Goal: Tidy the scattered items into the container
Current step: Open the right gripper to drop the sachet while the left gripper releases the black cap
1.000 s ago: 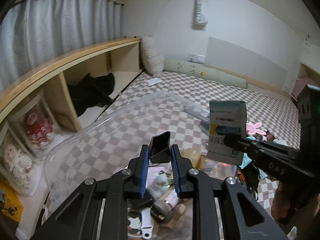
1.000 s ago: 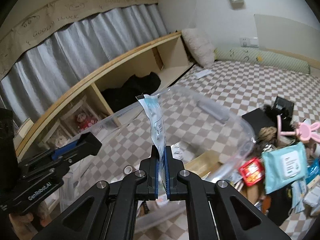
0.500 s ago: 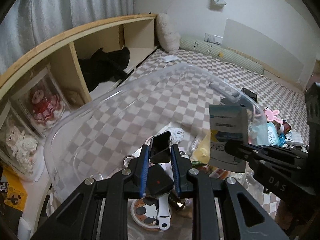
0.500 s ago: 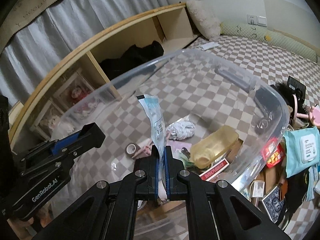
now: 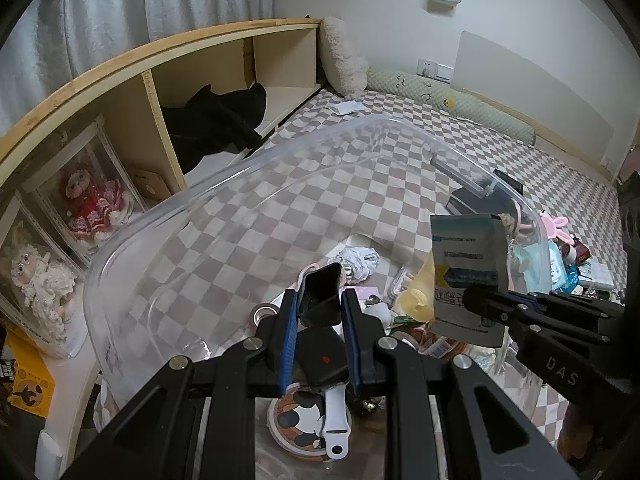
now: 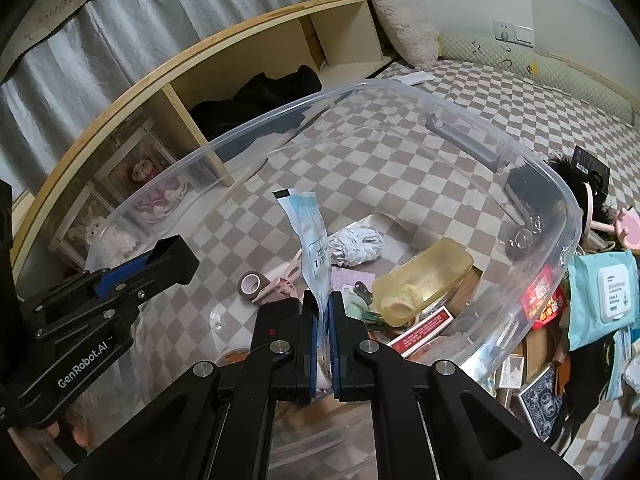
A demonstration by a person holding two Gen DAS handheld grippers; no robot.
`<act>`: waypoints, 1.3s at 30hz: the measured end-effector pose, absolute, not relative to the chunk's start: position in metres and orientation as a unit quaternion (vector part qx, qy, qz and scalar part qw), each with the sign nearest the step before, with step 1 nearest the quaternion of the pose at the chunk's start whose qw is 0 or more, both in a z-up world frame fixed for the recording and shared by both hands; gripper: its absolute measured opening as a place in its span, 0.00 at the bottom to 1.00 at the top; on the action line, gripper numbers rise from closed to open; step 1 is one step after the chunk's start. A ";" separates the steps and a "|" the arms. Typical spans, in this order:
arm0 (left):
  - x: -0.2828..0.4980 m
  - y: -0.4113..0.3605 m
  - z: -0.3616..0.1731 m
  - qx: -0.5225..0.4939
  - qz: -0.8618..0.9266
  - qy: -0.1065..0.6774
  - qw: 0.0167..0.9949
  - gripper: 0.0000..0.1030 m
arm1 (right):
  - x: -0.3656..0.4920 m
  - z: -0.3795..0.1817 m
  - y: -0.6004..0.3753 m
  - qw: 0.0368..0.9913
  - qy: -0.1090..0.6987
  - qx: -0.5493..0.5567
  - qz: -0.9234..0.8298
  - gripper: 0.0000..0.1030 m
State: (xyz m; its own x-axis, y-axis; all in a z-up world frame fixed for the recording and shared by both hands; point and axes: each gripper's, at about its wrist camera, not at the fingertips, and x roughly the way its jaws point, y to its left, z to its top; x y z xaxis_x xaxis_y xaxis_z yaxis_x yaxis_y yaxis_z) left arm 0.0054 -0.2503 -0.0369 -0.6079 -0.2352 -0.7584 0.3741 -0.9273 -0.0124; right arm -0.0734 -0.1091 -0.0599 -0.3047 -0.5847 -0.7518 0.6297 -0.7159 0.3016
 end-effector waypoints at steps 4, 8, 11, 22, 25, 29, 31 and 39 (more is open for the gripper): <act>0.004 -0.251 -0.037 0.411 -0.891 0.085 0.176 0.21 | -0.071 -0.058 -0.110 0.366 0.042 0.437 -0.821 0.06; 0.003 -0.252 -0.037 0.414 -0.888 0.088 0.181 0.21 | -0.068 -0.056 -0.114 0.352 0.077 0.421 -0.833 0.06; 0.003 -0.252 -0.037 0.415 -0.886 0.088 0.184 0.21 | -0.063 -0.053 -0.116 0.351 0.092 0.407 -0.838 0.06; 0.006 -0.251 -0.034 0.407 -0.890 0.087 0.185 0.57 | -0.062 -0.054 -0.111 0.359 0.086 0.410 -0.834 0.06; 0.006 -0.249 -0.033 0.407 -0.891 0.083 0.186 0.57 | -0.062 -0.054 -0.107 0.359 0.084 0.406 -0.836 0.05; 0.009 -0.246 -0.027 0.392 -0.897 0.076 0.190 0.87 | -0.060 -0.053 -0.101 0.366 0.086 0.391 -0.840 0.05; 0.010 -0.243 -0.022 0.382 -0.901 0.069 0.193 0.91 | -0.056 -0.051 -0.098 0.363 0.100 0.366 -0.851 0.05; 0.010 -0.231 -0.011 0.368 -0.905 0.044 0.207 0.99 | -0.049 -0.045 -0.089 0.319 0.135 0.320 -0.882 0.54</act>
